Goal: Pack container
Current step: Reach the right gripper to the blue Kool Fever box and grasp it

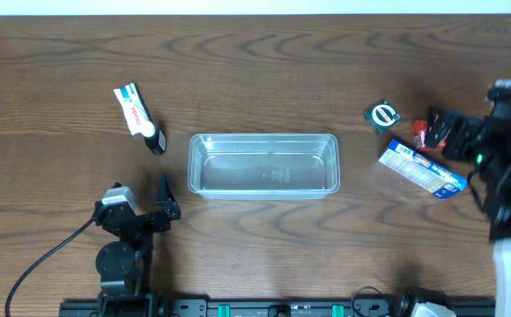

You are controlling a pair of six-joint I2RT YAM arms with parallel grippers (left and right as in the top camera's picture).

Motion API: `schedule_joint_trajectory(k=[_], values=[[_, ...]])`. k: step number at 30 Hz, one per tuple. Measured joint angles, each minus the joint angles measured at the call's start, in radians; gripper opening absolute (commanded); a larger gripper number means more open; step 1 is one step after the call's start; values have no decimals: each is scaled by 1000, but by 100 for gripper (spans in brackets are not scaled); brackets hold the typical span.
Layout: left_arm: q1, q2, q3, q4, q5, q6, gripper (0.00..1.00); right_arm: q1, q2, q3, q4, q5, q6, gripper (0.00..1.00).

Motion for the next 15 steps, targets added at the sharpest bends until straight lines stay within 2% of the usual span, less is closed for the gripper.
schedule_joint_trajectory(k=[3,8,15], values=[[0,0,0,0,0,0,98,0,113,85,-69,-22,-12,99],[0,0,0,0,0,0,98,-1,182,98,-136,-10,-66,99],[0,0,0,0,0,0,98,-1,249,100,-213,37,-241,99]])
